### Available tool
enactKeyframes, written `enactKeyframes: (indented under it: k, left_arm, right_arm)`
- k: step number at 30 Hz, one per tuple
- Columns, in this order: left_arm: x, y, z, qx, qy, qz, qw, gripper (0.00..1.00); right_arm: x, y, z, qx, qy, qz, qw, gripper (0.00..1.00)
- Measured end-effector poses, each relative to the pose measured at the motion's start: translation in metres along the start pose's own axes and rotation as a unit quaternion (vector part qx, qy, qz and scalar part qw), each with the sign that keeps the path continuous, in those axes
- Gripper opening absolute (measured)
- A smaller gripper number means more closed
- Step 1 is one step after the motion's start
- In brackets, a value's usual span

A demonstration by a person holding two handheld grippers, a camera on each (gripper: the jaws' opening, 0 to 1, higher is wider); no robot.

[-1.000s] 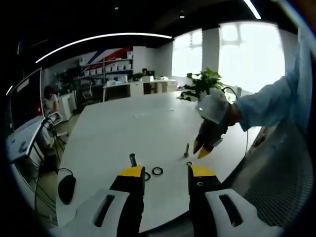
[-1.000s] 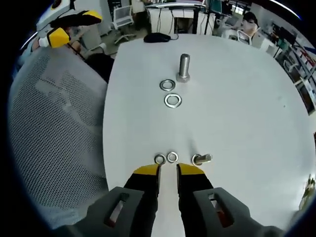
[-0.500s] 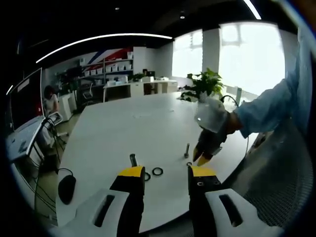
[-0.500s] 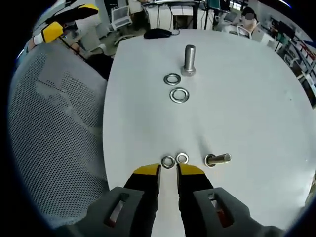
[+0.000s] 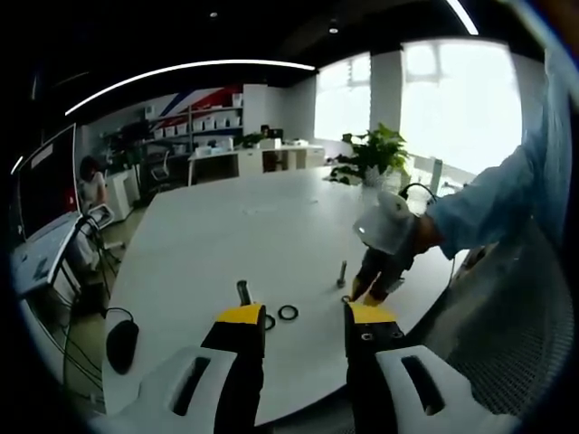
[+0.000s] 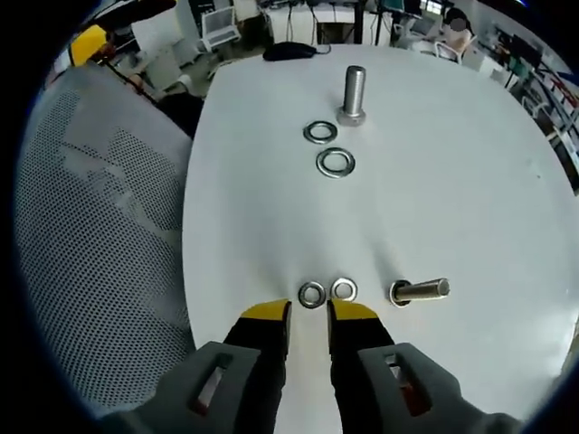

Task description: Place the washer onto the threaded stud by aligning its center hole with the stud, sliding it down to the base, and recovering from edge contact or off-axis alignment until the washer reaches the visible bottom stop.

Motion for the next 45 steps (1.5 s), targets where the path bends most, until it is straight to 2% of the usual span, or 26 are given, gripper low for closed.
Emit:
enactKeyframes:
  k: [6,10,23,45]
  left_arm:
    - [0.000,0.000,0.000,0.000,0.001,-0.002,1.0000,0.33]
    - [0.000,0.001,0.000,0.001,-0.001,-0.003,1.0000,0.33]
    - [0.000,0.001,-0.001,0.001,-0.002,-0.002,1.0000,0.33]
    - [0.000,0.000,0.000,0.000,-0.001,0.000,1.0000,0.33]
  right_arm:
    - [-0.003,-0.005,-0.003,0.004,0.000,0.005,1.0000,0.18]
    - [-0.004,-0.006,-0.003,0.052,0.011,0.000,0.9986,0.15]
    - [-0.001,-0.004,-0.002,0.051,0.011,-0.007,0.9986,0.14]
    - [0.033,-0.010,0.009,0.060,0.012,0.002,0.9981,0.14]
Point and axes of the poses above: the point that each gripper's makers call its tool centre point, and the gripper's own axes: x roughly backward along the fingers, z roughly to its right, y roughly out of its underside, the point moved 8 cm from there along x, roughly backward along the fingers, and after that the axes turned 10 degrees about z, right-handed, at the moved point
